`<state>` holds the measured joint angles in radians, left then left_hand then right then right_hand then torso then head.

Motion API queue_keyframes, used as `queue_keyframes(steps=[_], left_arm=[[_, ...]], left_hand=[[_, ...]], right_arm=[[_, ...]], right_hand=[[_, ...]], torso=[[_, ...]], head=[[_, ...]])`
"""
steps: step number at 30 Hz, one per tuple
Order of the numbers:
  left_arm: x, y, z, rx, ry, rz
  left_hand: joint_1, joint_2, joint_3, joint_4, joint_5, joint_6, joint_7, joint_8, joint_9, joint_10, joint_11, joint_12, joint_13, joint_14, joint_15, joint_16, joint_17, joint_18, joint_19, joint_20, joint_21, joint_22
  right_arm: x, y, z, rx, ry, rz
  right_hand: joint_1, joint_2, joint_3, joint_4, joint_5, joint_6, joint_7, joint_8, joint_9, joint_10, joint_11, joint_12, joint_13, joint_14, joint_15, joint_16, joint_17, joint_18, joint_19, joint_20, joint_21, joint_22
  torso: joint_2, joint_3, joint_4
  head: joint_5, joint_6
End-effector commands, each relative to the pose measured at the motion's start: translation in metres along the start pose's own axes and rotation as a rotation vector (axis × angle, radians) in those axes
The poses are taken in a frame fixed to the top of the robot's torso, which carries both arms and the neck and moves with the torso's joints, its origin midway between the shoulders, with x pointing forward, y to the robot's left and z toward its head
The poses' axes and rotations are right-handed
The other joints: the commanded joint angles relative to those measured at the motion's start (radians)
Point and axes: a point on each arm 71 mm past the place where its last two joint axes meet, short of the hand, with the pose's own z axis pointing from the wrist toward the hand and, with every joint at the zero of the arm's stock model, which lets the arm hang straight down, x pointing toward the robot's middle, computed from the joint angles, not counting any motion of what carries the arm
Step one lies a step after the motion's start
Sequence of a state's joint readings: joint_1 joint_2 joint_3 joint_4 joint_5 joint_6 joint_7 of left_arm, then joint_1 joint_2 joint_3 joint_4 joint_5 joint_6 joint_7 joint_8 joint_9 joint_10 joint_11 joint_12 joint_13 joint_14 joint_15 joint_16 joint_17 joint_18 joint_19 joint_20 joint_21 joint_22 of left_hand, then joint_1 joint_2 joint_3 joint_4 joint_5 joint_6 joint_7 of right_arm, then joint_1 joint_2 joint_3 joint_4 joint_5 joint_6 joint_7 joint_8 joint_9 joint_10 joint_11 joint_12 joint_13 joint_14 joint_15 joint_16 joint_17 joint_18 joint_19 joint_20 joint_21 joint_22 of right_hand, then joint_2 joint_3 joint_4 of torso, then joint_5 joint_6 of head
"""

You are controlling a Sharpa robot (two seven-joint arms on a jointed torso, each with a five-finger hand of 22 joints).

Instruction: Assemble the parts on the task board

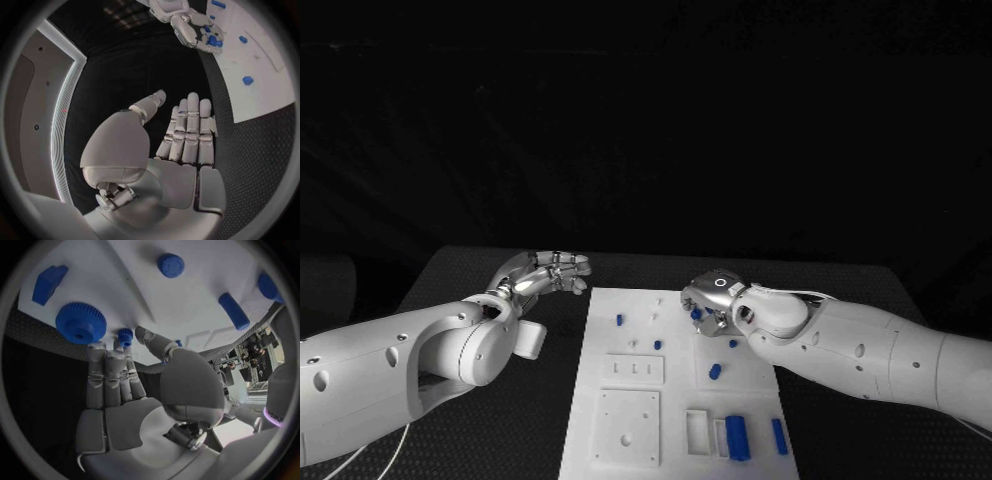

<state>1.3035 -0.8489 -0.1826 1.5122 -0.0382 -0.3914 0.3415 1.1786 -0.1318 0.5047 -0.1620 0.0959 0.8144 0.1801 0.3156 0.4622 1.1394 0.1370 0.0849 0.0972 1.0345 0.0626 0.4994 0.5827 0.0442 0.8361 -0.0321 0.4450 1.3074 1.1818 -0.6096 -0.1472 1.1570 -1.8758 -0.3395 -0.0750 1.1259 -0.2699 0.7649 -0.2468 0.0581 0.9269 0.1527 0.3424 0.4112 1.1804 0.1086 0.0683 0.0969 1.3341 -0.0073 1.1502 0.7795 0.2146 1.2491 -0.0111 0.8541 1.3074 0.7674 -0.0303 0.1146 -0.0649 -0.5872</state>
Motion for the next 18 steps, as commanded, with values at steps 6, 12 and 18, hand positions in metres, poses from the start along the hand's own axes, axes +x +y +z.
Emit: queue_keyframes(steps=[6,12,18], left_arm=[[0.0005,-0.0012,-0.0002,0.001,0.016,-0.011],[0.0004,-0.0013,-0.0005,-0.001,0.017,-0.012],[0.0002,-0.0011,-0.0006,-0.003,0.018,-0.013]], left_hand=[[-0.013,0.001,0.003,-0.003,-0.006,-0.004,0.005,-0.006,-0.002,-0.003,0.01,-0.007,-0.002,0.002,0.003,-0.005,0.003,0.012,-0.004,-0.003,0.007,0.019],[-0.014,0.001,0.004,-0.003,-0.007,-0.004,0.005,-0.007,-0.002,-0.004,0.01,-0.008,-0.002,0.001,0.003,-0.007,0.004,0.012,-0.004,-0.002,0.007,0.019],[-0.016,0.002,0.005,-0.002,-0.007,-0.004,0.005,-0.007,-0.002,-0.004,0.01,-0.009,-0.003,0.001,0.003,-0.007,0.005,0.012,-0.004,-0.002,0.007,0.019]], right_arm=[[0.0058,-0.0031,-0.0051,0.027,0.017,-0.017],[0.0061,-0.003,-0.0058,0.024,0.023,-0.018],[0.0059,-0.0038,-0.0061,0.025,0.017,-0.024]], right_hand=[[0.0,-0.022,-0.001,0.005,0.0,-0.015,0.003,-0.01,-0.006,-0.026,0.004,-0.006,-0.013,-0.007,0.006,0.009,-0.008,0.047,0.015,-0.014,0.007,0.019],[0.013,-0.017,0.013,0.007,-0.001,-0.01,0.0,-0.008,-0.007,-0.025,0.005,-0.001,-0.015,-0.008,0.007,0.013,-0.014,0.047,0.015,-0.014,0.007,0.017],[0.036,-0.004,0.045,0.015,-0.003,0.001,-0.003,-0.003,-0.006,-0.01,0.0,0.004,-0.015,-0.009,0.003,0.02,-0.022,0.047,0.017,-0.014,0.009,0.017]], torso=[[0.004,-0.0011,-0.0018],[0.008,-0.0021,-0.0012],[0.009,-0.0028,-0.0009]], head=[[-0.001,0.009],[-0.004,0.012],[-0.005,0.012]])
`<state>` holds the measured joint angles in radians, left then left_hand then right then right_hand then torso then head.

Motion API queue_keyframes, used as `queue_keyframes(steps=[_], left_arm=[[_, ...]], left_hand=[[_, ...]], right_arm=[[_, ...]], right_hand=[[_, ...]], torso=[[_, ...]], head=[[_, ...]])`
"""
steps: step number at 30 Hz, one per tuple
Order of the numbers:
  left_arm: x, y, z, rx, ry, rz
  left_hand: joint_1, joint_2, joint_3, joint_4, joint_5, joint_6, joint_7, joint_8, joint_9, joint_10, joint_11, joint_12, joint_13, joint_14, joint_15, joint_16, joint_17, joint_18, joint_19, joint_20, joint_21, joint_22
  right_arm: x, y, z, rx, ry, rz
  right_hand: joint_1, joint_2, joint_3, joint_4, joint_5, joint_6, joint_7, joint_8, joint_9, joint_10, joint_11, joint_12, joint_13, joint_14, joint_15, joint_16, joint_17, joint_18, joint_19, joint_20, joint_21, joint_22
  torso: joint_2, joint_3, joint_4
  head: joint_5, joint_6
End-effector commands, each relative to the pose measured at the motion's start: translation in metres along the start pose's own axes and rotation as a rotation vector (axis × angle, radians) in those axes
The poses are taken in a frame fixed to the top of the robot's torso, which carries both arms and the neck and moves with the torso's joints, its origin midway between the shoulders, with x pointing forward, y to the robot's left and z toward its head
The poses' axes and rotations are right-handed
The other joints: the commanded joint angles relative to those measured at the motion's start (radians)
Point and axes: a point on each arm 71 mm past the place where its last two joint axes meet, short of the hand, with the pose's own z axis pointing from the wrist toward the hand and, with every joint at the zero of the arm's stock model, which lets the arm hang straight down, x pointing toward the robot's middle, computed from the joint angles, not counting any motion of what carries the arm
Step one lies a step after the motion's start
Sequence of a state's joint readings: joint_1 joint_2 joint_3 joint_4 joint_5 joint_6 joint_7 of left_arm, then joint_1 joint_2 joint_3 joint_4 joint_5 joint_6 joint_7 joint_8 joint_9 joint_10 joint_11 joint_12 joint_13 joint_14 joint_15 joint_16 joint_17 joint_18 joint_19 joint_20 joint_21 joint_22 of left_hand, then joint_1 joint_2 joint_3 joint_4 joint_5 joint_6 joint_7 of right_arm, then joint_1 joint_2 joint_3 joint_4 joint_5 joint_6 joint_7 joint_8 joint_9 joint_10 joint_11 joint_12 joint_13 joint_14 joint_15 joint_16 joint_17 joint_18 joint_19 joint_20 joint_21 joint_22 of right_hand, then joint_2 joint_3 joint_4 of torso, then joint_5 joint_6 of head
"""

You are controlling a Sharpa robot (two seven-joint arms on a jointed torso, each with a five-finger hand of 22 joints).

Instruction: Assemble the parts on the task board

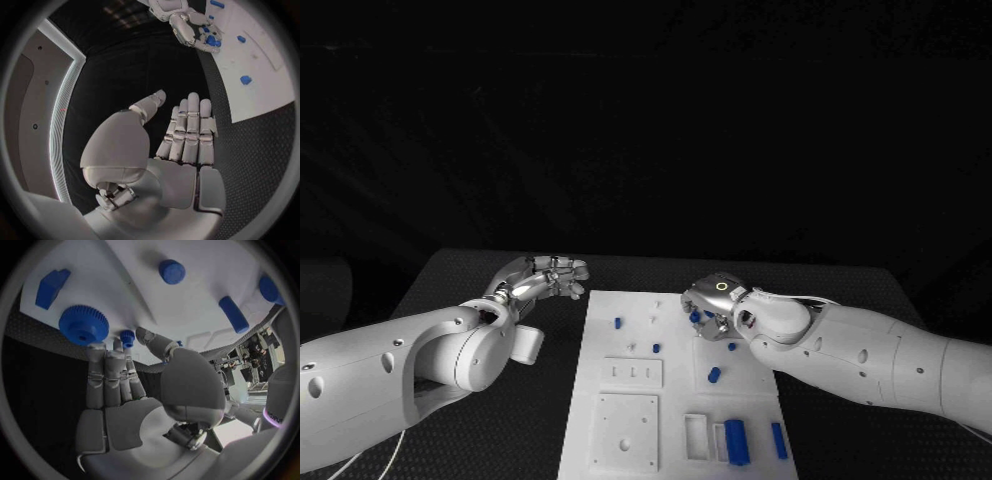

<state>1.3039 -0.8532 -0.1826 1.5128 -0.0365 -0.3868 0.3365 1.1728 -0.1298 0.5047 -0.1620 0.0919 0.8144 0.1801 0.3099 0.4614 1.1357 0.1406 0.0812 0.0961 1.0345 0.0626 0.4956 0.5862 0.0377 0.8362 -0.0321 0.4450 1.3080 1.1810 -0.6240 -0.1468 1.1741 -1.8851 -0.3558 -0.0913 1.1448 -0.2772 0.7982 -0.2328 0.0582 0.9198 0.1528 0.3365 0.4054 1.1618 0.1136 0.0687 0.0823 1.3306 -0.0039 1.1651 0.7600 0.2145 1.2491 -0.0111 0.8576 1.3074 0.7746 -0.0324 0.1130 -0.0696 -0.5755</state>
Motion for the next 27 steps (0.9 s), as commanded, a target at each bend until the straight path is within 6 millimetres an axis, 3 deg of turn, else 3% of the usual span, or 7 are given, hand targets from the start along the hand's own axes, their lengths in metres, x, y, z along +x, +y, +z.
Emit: queue_keyframes(steps=[1,11,27], left_arm=[[0.0018,-0.0014,0.0001,0.003,0.018,-0.011],[0.0016,-0.0012,0.0004,0.001,0.019,-0.011],[0.0022,-0.0008,0.0005,-0.004,0.023,-0.012]], left_hand=[[-0.01,0.0,0.005,-0.002,-0.003,-0.004,0.005,-0.002,-0.001,0.0,0.007,-0.005,-0.002,0.001,0.003,-0.004,0.001,0.019,-0.004,-0.002,0.007,0.018],[-0.012,0.001,0.006,-0.002,-0.004,-0.004,0.005,-0.002,-0.001,0.0,0.007,-0.006,-0.002,0.002,0.003,-0.004,0.002,0.019,-0.005,-0.002,0.007,0.018],[-0.012,0.001,0.008,-0.003,-0.004,-0.004,0.005,-0.002,-0.001,0.0,0.006,-0.007,-0.002,0.001,0.003,-0.006,0.003,0.019,-0.005,-0.002,0.007,0.019]], right_arm=[[0.0069,-0.0026,-0.0024,0.015,0.033,-0.021],[0.0074,-0.0062,-0.0031,0.027,0.032,-0.041],[0.0037,-0.0006,-0.0016,0.013,-0.004,-0.039]], right_hand=[[0.019,0.005,0.015,0.001,-0.004,0.01,-0.004,0.003,0.0,0.01,-0.005,0.004,0.0,-0.006,-0.001,0.006,-0.003,0.047,0.017,-0.015,0.005,0.017],[0.041,0.04,0.053,0.0,-0.009,0.038,-0.013,0.019,0.006,0.049,-0.017,0.015,0.007,-0.009,-0.013,0.016,-0.014,0.047,0.017,-0.015,0.012,0.019],[0.016,0.051,0.053,0.006,-0.01,0.086,-0.033,0.049,0.026,0.115,-0.041,0.034,0.027,-0.015,-0.035,0.026,-0.028,0.047,0.019,-0.017,0.032,0.02]], torso=[[0.002,-0.0004,0.0006],[0.003,-0.002,0.0013],[0.005,-0.0038,0.0018]], head=[[-0.001,0.001],[-0.002,0.0],[-0.003,0.001]])
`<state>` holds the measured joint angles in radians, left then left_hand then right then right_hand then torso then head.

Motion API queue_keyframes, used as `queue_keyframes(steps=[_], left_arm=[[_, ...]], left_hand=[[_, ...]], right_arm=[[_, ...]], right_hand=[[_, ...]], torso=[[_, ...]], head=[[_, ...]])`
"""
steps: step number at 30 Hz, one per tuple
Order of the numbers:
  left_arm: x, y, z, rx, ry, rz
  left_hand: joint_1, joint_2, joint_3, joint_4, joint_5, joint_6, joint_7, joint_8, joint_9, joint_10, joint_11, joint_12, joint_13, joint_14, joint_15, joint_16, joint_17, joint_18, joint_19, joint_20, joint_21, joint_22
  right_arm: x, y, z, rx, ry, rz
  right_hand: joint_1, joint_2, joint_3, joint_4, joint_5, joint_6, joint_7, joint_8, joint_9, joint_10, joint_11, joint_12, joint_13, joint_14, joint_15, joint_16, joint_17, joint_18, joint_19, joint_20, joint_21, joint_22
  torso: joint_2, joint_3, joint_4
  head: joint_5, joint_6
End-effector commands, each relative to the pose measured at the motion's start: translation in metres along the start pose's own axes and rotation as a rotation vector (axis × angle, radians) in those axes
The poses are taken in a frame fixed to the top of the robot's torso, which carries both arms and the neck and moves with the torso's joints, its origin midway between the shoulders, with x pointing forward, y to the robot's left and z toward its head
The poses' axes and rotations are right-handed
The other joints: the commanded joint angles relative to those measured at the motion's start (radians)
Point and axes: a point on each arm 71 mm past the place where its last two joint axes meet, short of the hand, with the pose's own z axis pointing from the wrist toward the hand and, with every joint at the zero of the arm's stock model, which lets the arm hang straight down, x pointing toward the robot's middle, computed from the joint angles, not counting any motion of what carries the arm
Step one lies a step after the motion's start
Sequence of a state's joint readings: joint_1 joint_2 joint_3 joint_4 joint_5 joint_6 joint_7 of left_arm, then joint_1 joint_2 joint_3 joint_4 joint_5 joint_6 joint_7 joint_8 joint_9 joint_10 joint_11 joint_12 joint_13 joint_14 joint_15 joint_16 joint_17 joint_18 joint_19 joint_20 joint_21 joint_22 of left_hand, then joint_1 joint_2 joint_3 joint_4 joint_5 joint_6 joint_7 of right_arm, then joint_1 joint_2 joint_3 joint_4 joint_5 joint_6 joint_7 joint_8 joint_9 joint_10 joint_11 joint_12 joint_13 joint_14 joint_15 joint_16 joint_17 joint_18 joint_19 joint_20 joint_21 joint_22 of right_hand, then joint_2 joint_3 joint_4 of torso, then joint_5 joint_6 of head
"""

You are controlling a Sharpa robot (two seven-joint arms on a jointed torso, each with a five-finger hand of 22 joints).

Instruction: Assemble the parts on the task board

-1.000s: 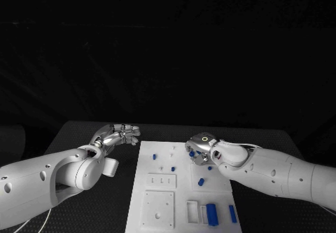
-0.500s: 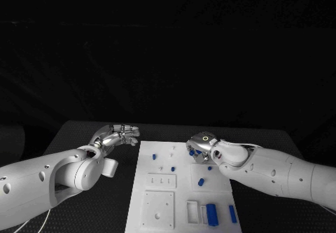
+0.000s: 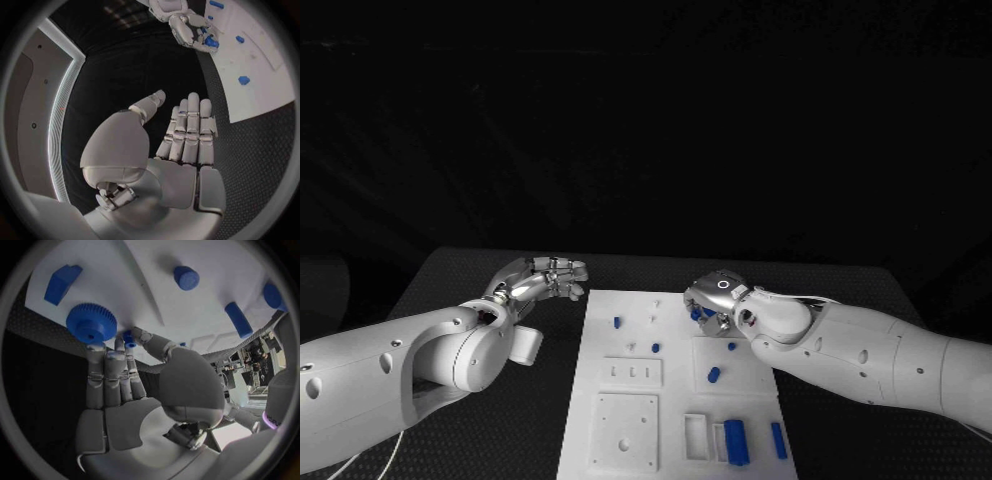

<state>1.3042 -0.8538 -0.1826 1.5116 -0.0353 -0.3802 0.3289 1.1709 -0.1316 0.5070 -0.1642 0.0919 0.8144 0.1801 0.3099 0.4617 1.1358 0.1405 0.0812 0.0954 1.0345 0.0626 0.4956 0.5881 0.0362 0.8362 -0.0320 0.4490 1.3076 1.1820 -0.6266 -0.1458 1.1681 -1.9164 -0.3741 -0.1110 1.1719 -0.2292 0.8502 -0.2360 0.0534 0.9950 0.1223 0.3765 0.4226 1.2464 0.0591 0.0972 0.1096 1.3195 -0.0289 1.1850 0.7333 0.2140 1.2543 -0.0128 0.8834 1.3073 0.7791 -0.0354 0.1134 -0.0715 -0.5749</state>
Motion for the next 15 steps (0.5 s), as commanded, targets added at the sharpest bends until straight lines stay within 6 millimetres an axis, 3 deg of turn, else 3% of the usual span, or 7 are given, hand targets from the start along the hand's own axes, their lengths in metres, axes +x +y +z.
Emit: queue_keyframes(steps=[1,8,15], left_arm=[[0.003,-0.001,0.001,0.003,0.02,-0.01],[0.003,-0.001,0.001,0.002,0.021,-0.01],[0.004,-0.001,0.002,0.001,0.023,-0.009]], left_hand=[[-0.01,0.003,0.006,-0.001,-0.004,-0.004,0.005,-0.002,-0.001,0.0,0.006,-0.007,-0.001,0.001,0.003,-0.006,0.002,0.021,-0.005,-0.002,0.003,0.019],[-0.01,0.003,0.007,-0.002,-0.004,-0.004,0.005,-0.002,-0.001,-0.001,0.006,-0.008,-0.001,0.001,0.003,-0.006,0.002,0.021,-0.006,-0.002,0.003,0.019],[-0.009,0.003,0.007,-0.003,-0.004,-0.004,0.005,-0.002,-0.001,-0.001,0.006,-0.008,-0.001,0.002,0.003,-0.007,0.003,0.021,-0.006,-0.002,0.003,0.019]], right_arm=[[0.004,0.005,-0.001,-0.006,0.006,-0.007],[-0.003,0.013,0.002,0.01,-0.04,0.005],[-0.01,0.02,0.007,0.031,-0.079,-0.014]], right_hand=[[-0.013,0.007,0.001,0.011,-0.005,0.018,-0.005,0.013,0.012,0.038,0.011,0.009,0.003,-0.004,-0.014,0.007,-0.003,0.048,0.014,-0.016,0.009,0.021],[-0.025,0.033,0.001,0.015,-0.005,0.042,-0.017,0.027,0.023,0.064,-0.001,0.016,0.013,-0.004,-0.026,0.014,-0.004,0.048,0.017,-0.019,0.022,0.022],[-0.03,0.036,0.002,0.005,-0.005,0.053,-0.022,0.032,0.029,0.077,-0.007,0.017,0.019,-0.007,-0.031,0.019,-0.006,0.048,0.015,-0.024,0.03,0.022]], torso=[[0.001,-0.0009,0.002],[0.001,-0.0015,0.0015],[0.002,-0.0019,0.0022]], head=[[-0.001,0.001],[0.0,0.003],[0.002,0.008]])
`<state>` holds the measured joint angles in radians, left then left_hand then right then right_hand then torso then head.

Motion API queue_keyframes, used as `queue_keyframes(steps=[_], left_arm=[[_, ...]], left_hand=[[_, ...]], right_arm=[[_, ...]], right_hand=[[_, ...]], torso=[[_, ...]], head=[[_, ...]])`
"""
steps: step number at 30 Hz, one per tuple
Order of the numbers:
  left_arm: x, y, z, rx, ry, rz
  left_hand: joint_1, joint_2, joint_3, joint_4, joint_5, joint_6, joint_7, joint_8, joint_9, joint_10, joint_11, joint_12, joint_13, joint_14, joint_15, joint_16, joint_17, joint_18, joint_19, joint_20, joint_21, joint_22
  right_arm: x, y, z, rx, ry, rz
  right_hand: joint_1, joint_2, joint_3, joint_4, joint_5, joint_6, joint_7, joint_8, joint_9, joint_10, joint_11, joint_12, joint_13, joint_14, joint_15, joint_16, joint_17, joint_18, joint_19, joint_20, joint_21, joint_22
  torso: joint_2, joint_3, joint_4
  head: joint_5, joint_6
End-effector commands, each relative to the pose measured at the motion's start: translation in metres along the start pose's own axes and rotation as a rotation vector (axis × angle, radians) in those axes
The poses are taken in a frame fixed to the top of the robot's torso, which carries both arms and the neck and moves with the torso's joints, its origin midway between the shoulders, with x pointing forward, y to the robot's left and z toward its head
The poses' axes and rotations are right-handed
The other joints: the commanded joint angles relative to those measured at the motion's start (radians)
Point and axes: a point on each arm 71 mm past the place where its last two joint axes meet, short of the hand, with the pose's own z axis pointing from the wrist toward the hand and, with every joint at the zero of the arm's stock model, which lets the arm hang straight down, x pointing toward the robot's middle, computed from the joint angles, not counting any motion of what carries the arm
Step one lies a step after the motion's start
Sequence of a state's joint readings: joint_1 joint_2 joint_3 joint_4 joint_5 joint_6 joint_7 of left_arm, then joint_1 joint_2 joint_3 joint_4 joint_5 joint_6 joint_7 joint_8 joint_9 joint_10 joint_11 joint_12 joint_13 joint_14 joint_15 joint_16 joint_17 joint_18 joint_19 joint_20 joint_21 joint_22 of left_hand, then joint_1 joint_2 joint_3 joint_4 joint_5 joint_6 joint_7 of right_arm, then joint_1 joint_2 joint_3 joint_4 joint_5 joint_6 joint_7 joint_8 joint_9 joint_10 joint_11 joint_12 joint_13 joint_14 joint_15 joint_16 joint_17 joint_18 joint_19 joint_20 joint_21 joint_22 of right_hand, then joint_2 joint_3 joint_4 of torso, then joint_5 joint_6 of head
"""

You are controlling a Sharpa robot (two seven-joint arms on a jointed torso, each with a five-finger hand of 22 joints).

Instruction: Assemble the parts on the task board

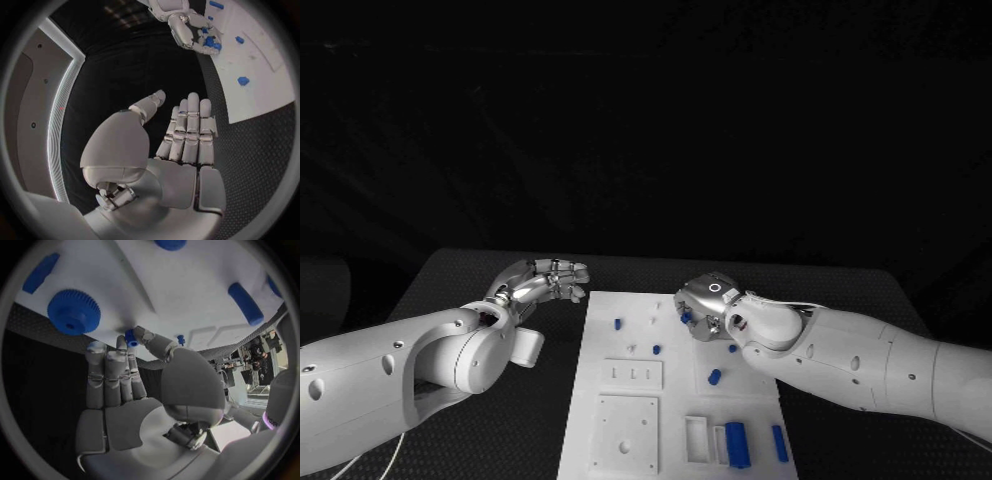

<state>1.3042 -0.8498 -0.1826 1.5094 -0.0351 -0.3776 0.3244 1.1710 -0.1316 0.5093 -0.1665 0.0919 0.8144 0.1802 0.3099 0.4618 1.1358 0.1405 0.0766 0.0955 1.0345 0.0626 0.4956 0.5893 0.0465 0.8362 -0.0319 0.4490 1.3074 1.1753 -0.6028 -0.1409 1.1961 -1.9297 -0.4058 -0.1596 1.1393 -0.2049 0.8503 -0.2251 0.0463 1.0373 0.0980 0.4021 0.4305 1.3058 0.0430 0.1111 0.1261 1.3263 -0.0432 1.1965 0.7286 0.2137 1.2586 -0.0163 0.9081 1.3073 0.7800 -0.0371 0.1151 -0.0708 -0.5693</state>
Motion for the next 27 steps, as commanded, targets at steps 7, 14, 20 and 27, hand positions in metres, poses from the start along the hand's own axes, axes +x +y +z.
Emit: queue_keyframes(steps=[7,14,20,27], left_arm=[[0.003,-0.001,0.001,0.005,0.019,-0.008],[0.003,-0.001,0.001,0.005,0.019,-0.008],[0.004,-0.001,0.002,0.005,0.02,-0.007],[0.005,-0.003,0.003,0.01,0.023,-0.006]], left_hand=[[-0.009,0.003,0.006,-0.001,-0.004,-0.005,0.005,-0.003,-0.001,-0.001,0.007,-0.004,-0.002,0.002,0.003,-0.007,0.002,0.011,-0.006,-0.002,0.003,0.019],[-0.01,0.003,0.006,-0.002,-0.004,-0.005,0.005,-0.003,-0.001,-0.002,0.007,-0.005,-0.002,0.002,0.003,-0.008,0.003,0.011,-0.006,-0.002,0.004,0.019],[-0.01,0.004,0.006,-0.002,-0.004,-0.005,0.005,-0.003,-0.001,-0.002,0.007,-0.005,-0.002,0.002,0.003,-0.008,0.003,0.011,-0.006,-0.002,0.004,0.019],[-0.01,0.004,0.007,-0.003,-0.004,-0.005,0.005,-0.003,-0.001,-0.002,0.007,-0.005,-0.002,0.002,0.003,-0.008,0.004,0.011,-0.006,-0.002,0.004,0.02]], right_arm=[[-0.011,0.01,0.007,0.051,-0.089,-0.036],[-0.021,0.021,0.015,0.066,-0.145,-0.036],[-0.023,0.025,0.02,0.07,-0.157,-0.036],[-0.023,0.029,0.026,0.066,-0.149,-0.04]], right_hand=[[0.003,0.009,0.007,-0.012,0.002,0.017,-0.001,0.009,0.025,0.025,0.006,0.003,0.006,-0.014,-0.02,0.01,-0.002,0.048,0.01,-0.024,0.009,0.021],[0.003,0.005,0.014,-0.014,0.002,0.02,-0.002,0.01,0.026,0.028,0.005,0.002,0.008,-0.015,-0.021,0.012,-0.003,0.048,0.009,-0.026,0.012,0.021],[0.003,0.001,0.02,-0.014,0.002,0.022,-0.003,0.01,0.027,0.029,0.005,0.0,0.009,-0.015,-0.022,0.013,-0.004,0.048,0.009,-0.027,0.014,0.02],[0.003,-0.001,0.023,-0.013,0.002,0.023,-0.003,0.01,0.027,0.03,0.005,-0.001,0.009,-0.015,-0.022,0.013,-0.004,0.048,0.009,-0.028,0.015,0.02]], torso=[[0.001,-0.0009,-0.0007],[0.001,-0.001,-0.0004],[0.002,-0.0017,0.0012],[0.003,-0.0025,0.0004]], head=[[0.005,0.006],[0.005,0.013],[0.005,0.014],[0.006,0.015]])
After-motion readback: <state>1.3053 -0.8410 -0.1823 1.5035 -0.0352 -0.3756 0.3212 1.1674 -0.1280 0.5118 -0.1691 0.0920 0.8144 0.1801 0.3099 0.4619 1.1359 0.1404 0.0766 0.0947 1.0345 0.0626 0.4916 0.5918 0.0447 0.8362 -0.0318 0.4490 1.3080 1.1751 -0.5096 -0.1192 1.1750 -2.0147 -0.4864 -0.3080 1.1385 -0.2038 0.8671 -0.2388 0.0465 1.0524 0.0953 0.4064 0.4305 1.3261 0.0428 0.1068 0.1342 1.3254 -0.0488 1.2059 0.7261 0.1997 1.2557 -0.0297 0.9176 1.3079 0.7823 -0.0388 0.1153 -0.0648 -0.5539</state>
